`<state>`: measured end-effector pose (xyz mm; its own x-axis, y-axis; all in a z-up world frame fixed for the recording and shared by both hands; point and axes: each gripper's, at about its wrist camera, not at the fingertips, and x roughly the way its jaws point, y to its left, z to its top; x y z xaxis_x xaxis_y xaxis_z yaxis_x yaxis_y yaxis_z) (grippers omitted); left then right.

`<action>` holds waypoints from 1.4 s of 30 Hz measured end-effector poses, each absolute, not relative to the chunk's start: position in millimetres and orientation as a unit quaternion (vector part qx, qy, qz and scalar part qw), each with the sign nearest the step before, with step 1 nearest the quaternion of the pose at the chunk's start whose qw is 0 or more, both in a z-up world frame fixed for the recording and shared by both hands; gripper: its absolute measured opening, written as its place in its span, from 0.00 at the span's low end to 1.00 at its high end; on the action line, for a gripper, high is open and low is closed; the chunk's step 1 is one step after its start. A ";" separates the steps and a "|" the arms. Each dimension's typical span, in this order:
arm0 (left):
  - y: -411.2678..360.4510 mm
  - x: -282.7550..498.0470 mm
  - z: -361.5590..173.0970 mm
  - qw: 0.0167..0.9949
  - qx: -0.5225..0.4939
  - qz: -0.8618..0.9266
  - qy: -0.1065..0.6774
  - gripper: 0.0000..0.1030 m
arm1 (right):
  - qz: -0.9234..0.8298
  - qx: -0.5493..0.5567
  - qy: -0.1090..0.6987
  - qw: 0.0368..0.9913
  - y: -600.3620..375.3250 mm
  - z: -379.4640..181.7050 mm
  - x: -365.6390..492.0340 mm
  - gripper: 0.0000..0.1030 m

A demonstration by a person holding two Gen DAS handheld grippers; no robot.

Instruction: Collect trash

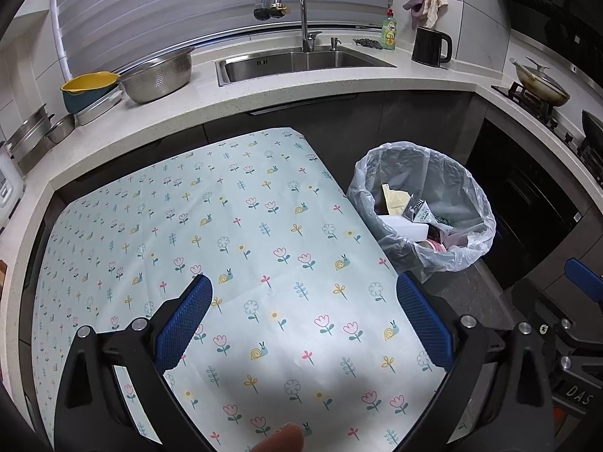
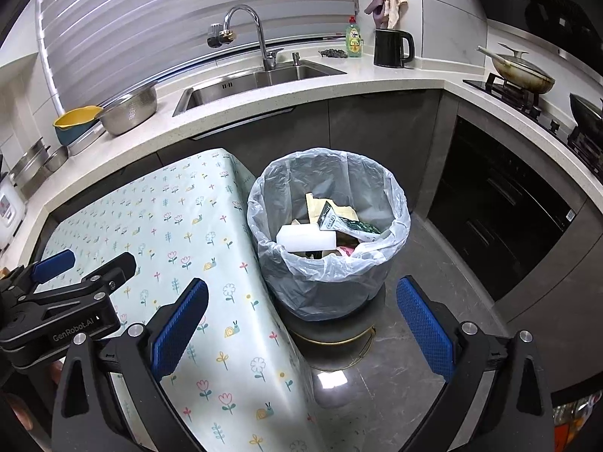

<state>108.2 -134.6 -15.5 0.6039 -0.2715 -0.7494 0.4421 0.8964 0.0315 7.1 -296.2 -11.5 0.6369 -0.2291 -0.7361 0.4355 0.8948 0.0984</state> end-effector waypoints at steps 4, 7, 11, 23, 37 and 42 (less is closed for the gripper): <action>-138.8 104.1 -15.8 0.889 0.110 -0.200 0.396 0.91 | -0.186 0.129 0.385 0.895 -295.8 -12.8 6.5 0.94; -141.2 102.4 -16.3 0.889 0.112 -0.200 0.397 0.91 | -0.185 0.125 0.388 0.894 -295.3 -13.9 5.7 0.94; -141.7 102.0 -16.4 0.890 0.110 -0.196 0.396 0.91 | -0.183 0.125 0.389 0.894 -295.0 -14.9 5.3 0.94; -144.6 100.2 -20.6 0.888 0.118 -0.190 0.401 0.91 | -0.181 0.125 0.395 0.892 -296.0 -20.2 1.6 0.94; -147.4 95.9 -22.0 0.888 0.123 -0.190 0.401 0.91 | -0.179 0.121 0.396 0.892 -295.1 -23.6 -0.1 0.94; -148.0 94.3 -23.5 0.887 0.123 -0.188 0.403 0.91 | -0.180 0.119 0.397 0.892 -293.3 -24.6 -1.2 0.94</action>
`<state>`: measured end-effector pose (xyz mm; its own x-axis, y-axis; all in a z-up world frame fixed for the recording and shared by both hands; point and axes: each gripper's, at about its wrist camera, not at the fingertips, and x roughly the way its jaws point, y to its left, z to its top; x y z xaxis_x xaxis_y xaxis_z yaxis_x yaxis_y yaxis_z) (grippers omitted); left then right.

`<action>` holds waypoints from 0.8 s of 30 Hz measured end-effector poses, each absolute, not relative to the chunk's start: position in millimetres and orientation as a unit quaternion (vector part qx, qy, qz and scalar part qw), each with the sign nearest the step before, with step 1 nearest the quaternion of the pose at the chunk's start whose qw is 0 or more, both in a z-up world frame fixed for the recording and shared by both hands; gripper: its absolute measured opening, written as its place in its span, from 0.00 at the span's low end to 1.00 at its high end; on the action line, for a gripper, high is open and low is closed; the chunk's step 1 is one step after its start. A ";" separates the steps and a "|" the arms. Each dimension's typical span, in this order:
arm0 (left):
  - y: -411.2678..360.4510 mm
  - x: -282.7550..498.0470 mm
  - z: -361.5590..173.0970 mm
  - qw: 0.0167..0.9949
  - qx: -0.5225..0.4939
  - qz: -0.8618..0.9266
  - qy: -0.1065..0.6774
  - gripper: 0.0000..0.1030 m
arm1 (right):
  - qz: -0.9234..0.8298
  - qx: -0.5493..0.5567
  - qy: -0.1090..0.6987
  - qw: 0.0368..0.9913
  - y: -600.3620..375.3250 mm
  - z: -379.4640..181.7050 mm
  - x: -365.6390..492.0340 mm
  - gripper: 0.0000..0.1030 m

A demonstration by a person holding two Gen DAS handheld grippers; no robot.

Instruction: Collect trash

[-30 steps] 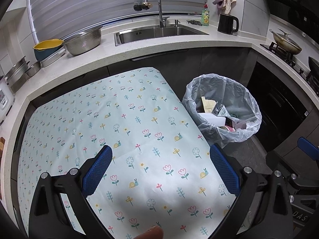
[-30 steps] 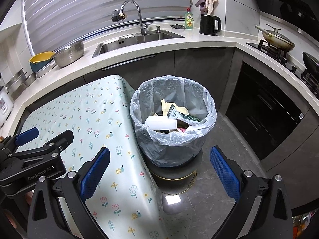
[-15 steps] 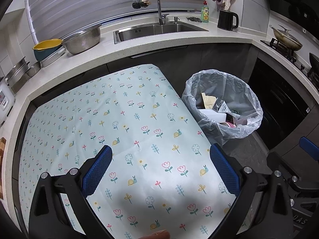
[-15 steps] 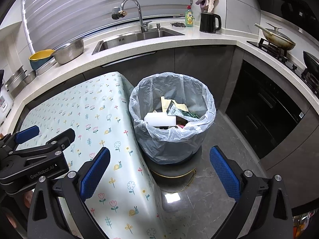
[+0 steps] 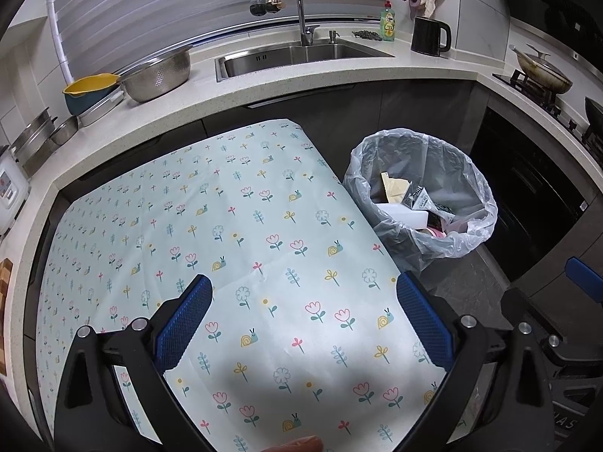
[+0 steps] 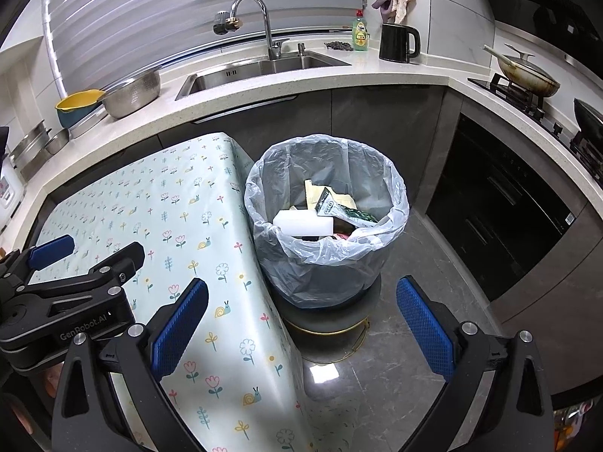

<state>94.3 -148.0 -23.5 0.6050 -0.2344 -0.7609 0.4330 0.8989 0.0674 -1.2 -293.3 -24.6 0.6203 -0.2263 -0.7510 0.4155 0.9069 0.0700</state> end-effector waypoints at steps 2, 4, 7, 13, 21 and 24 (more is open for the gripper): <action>-148.2 94.0 -24.3 0.887 0.123 -0.188 0.403 0.91 | -0.180 0.118 0.397 0.892 -293.5 -24.9 -1.1 0.94; -148.4 93.4 -24.8 0.887 0.122 -0.187 0.404 0.91 | -0.179 0.119 0.397 0.892 -293.1 -25.0 -1.0 0.94; -148.0 93.6 -25.9 0.886 0.119 -0.186 0.407 0.91 | -0.178 0.117 0.398 0.892 -292.6 -25.4 -1.1 0.94; -147.5 94.0 -28.9 0.884 0.114 -0.183 0.414 0.91 | -0.176 0.118 0.400 0.892 -292.2 -27.5 -2.0 0.94; -143.5 96.0 -32.2 0.886 0.106 -0.170 0.419 0.91 | -0.176 0.118 0.401 0.891 -292.1 -28.8 -1.8 0.94; -143.7 94.3 -31.7 0.887 0.110 -0.170 0.414 0.91 | -0.175 0.118 0.403 0.891 -292.2 -30.8 -1.9 0.94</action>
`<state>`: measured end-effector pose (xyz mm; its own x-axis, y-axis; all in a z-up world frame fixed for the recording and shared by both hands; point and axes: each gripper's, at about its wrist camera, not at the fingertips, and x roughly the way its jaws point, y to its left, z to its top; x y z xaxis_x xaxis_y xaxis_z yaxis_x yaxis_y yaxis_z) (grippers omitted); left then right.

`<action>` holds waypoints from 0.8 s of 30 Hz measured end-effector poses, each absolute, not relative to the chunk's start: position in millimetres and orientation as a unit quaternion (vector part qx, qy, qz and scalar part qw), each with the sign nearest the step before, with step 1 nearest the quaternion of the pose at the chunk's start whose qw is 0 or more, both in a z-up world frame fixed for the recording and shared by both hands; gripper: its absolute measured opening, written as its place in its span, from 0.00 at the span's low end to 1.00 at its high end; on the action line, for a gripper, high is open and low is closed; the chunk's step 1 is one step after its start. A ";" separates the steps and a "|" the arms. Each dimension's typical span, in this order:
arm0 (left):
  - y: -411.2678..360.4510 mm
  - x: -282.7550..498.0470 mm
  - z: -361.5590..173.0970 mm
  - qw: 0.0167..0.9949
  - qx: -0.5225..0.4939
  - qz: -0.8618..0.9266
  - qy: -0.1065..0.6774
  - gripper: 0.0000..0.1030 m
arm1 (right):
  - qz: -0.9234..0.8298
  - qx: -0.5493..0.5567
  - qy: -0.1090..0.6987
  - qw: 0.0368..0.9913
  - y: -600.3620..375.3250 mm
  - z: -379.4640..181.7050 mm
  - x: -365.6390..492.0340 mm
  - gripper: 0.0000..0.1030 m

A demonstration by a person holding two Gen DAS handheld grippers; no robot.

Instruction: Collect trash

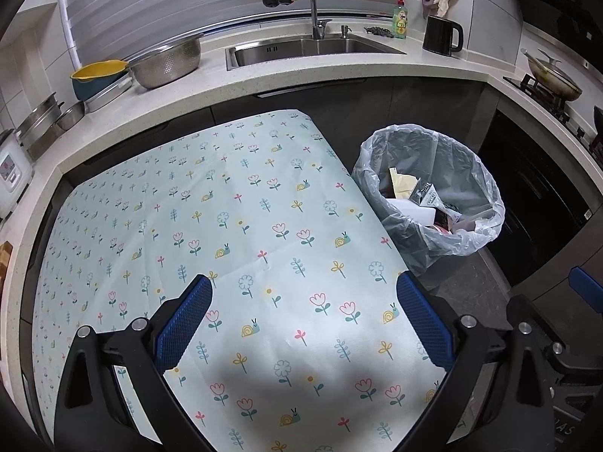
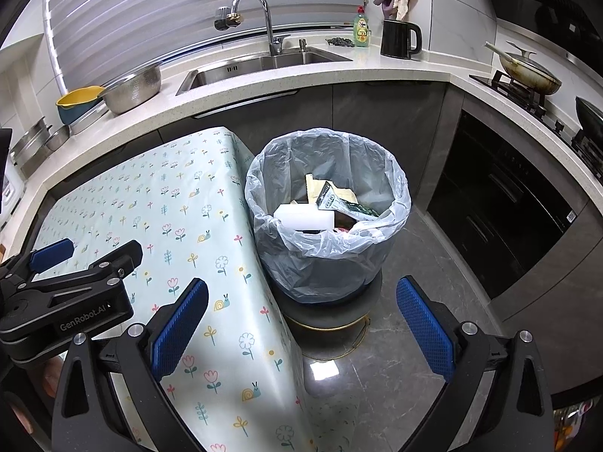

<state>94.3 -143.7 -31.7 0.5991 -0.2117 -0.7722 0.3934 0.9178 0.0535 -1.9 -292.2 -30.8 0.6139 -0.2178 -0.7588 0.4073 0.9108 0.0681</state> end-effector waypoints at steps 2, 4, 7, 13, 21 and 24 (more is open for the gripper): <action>-143.7 93.3 -31.5 0.888 0.111 -0.171 0.413 0.91 | -0.174 0.117 0.404 0.891 -292.2 -32.2 -1.9 0.94; -144.1 93.1 -31.5 0.888 0.112 -0.171 0.413 0.91 | -0.173 0.116 0.405 0.890 -290.9 -33.5 -1.7 0.94; -143.7 92.2 -31.9 0.887 0.112 -0.172 0.413 0.91 | -0.173 0.117 0.405 0.890 -291.3 -33.2 -2.5 0.94; -142.6 92.4 -33.3 0.887 0.113 -0.170 0.414 0.91 | -0.174 0.118 0.405 0.890 -291.8 -31.6 -2.1 0.94; -144.0 90.3 -35.1 0.886 0.116 -0.172 0.415 0.91 | -0.174 0.119 0.405 0.890 -293.6 -31.0 -1.6 0.94; -144.0 90.0 -35.6 0.886 0.116 -0.171 0.415 0.91 | -0.173 0.118 0.405 0.890 -293.6 -31.0 -1.6 0.94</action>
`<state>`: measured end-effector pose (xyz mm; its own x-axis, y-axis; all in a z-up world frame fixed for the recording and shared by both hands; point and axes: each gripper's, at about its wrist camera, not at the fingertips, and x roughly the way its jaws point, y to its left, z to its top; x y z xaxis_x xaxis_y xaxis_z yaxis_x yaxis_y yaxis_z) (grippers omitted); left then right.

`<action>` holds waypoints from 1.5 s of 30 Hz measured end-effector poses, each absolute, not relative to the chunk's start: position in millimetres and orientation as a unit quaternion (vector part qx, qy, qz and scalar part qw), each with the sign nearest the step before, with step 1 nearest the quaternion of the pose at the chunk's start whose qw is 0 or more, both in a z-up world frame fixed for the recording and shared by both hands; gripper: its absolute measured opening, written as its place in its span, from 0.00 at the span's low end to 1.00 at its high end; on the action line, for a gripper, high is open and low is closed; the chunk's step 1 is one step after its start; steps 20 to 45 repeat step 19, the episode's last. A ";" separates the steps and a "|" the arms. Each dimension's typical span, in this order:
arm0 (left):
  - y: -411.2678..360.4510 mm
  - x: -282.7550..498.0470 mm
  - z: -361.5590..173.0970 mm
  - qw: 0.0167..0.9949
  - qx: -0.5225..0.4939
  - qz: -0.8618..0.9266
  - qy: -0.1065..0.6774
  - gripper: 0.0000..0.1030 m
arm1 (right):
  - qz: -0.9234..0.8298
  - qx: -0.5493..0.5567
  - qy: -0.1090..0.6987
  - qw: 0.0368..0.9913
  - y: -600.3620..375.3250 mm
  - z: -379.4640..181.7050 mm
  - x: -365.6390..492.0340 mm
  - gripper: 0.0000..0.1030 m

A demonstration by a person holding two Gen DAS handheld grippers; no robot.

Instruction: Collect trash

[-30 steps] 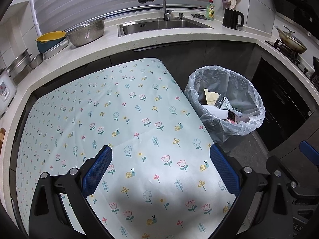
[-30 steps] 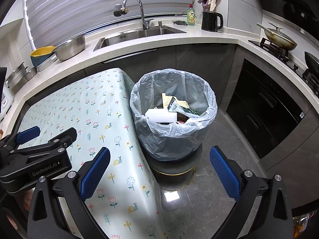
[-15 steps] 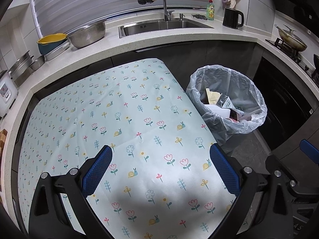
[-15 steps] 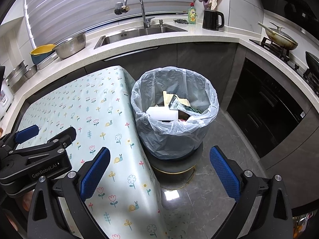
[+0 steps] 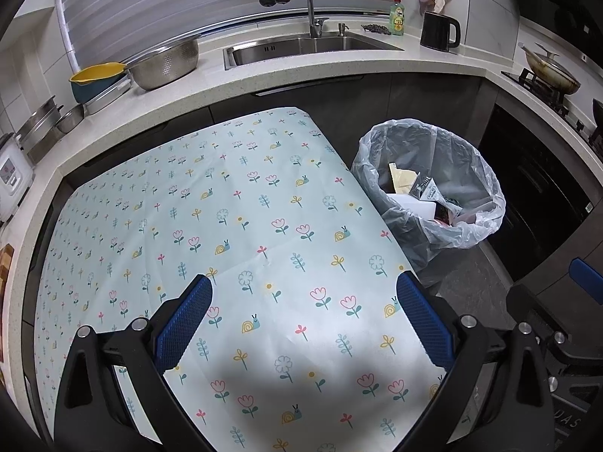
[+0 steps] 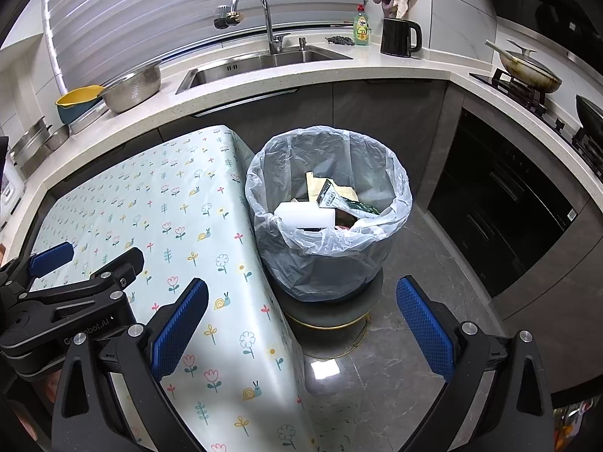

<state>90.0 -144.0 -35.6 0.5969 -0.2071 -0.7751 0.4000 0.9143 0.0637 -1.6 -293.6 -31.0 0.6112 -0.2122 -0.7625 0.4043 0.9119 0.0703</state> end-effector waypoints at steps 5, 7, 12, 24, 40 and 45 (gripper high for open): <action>-143.3 90.0 -36.9 0.886 0.117 -0.170 0.416 0.91 | -0.173 0.119 0.405 0.890 -293.3 -31.2 -1.6 0.94; -143.2 89.8 -37.4 0.885 0.117 -0.170 0.417 0.91 | -0.172 0.118 0.405 0.890 -292.7 -30.9 -1.9 0.94; -142.2 89.6 -37.5 0.885 0.116 -0.169 0.419 0.91 | -0.169 0.117 0.406 0.890 -291.6 -32.1 -1.8 0.94; -140.1 87.2 -36.0 0.887 0.117 -0.170 0.414 0.91 | -0.168 0.117 0.407 0.890 -290.2 -32.3 -2.3 0.94; -140.1 87.2 -36.0 0.887 0.117 -0.170 0.414 0.91 | -0.168 0.117 0.407 0.890 -290.2 -32.3 -2.3 0.94; -140.1 87.2 -36.0 0.887 0.117 -0.170 0.414 0.91 | -0.168 0.117 0.407 0.890 -290.2 -32.3 -2.3 0.94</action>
